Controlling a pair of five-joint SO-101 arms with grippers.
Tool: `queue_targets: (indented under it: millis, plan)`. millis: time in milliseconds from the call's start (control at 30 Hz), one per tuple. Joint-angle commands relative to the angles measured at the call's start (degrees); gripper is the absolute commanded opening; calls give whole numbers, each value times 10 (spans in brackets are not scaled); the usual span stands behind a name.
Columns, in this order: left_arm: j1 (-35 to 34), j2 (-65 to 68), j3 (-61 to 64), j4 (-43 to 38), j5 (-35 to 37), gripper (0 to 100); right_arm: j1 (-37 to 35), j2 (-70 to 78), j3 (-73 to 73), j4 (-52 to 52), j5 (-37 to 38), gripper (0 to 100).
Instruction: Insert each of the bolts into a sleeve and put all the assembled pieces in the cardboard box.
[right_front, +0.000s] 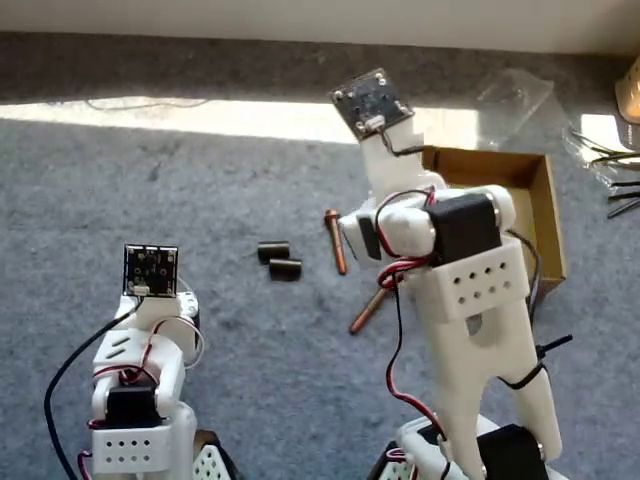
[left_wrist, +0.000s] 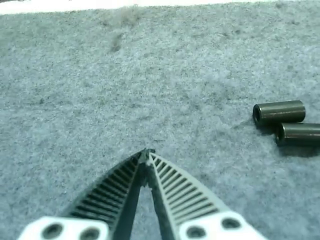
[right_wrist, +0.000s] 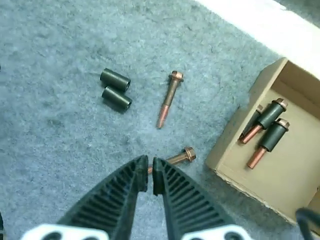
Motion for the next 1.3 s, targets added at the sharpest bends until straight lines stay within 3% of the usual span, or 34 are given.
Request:
queue_targets:
  millis: [0, 467, 733, 900, 1067, 1267]
  plan:
    - [-3, -9, 7, -11, -3, 7, -25, -14, 46, -62, 5, 6]
    - [-3, -9, 7, -12, -3, 7, -29, -11, 190, -229, 3, 7]
    - [-3, -9, 7, -12, -3, 7, -50, -9, 205, -248, 8, 11]
    - [-5, -9, 7, -12, -3, 7, -116, 49, 204, -256, 119, 100]
    - [-7, -9, 7, -12, -3, 7, -132, 150, 201, -258, 224, 105]
    - [-8, -9, 7, -12, -4, 7, -131, 236, 202, -371, 339, 105]
